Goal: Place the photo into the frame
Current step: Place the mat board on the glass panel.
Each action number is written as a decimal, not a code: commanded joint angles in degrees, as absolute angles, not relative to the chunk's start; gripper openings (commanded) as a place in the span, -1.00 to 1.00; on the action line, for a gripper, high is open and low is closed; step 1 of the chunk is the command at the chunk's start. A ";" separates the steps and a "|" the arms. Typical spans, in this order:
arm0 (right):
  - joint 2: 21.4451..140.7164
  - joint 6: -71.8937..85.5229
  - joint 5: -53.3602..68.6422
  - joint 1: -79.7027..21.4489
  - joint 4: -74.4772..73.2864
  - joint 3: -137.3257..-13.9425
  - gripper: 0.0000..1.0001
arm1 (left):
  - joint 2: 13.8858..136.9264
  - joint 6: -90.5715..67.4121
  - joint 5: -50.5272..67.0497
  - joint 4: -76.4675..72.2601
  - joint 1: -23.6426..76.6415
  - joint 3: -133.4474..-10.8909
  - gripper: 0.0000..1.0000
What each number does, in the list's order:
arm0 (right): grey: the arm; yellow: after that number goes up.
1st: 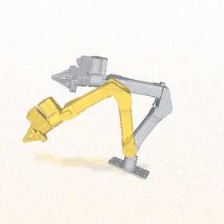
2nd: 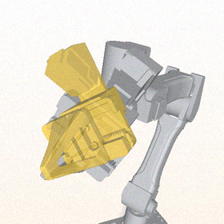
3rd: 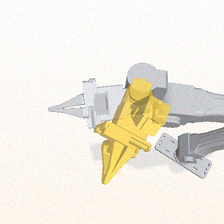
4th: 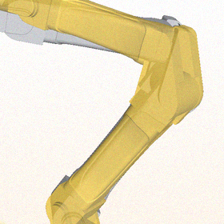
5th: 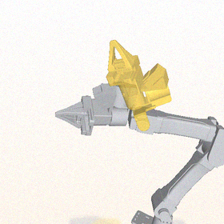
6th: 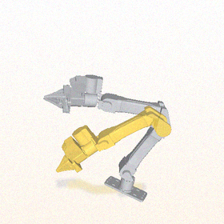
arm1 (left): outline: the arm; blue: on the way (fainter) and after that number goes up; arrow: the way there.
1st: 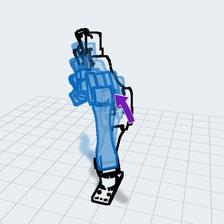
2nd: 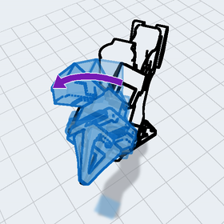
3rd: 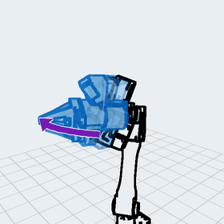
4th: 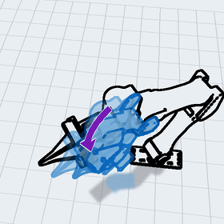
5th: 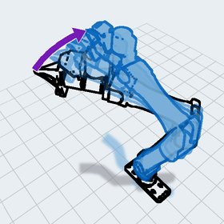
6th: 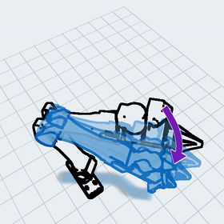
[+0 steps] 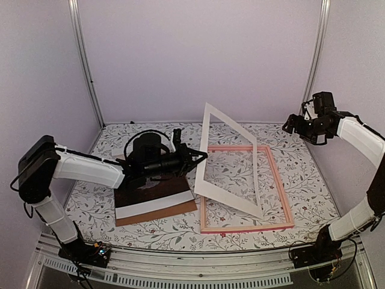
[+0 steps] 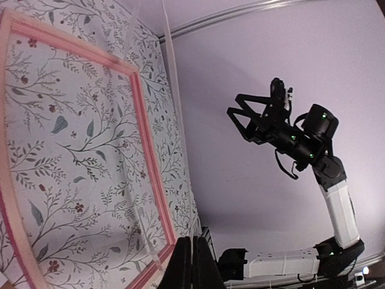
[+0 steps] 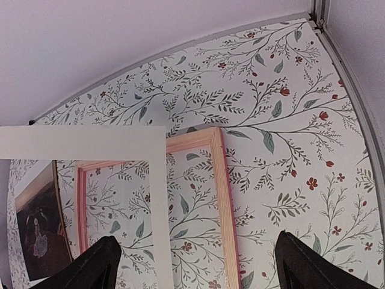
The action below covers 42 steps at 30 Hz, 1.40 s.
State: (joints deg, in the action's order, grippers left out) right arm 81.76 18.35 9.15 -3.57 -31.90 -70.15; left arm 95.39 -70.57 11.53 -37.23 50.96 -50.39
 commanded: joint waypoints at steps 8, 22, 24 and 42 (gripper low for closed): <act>81.25 17.78 9.88 -3.45 -30.67 -65.92 0.85 | 101.76 -79.06 7.10 -42.53 51.88 -44.64 -1.00; 85.70 20.34 14.87 -3.75 -22.04 -52.17 0.79 | 100.90 -78.02 6.70 -35.78 54.56 -43.95 -0.75; 85.93 20.68 15.21 -3.84 -20.98 -50.21 0.78 | 101.12 -77.43 7.18 -35.24 54.61 -44.15 -0.70; 90.25 23.06 18.61 -9.49 -13.65 -42.04 0.65 | 105.92 -69.61 10.74 -27.15 54.46 -49.82 -0.34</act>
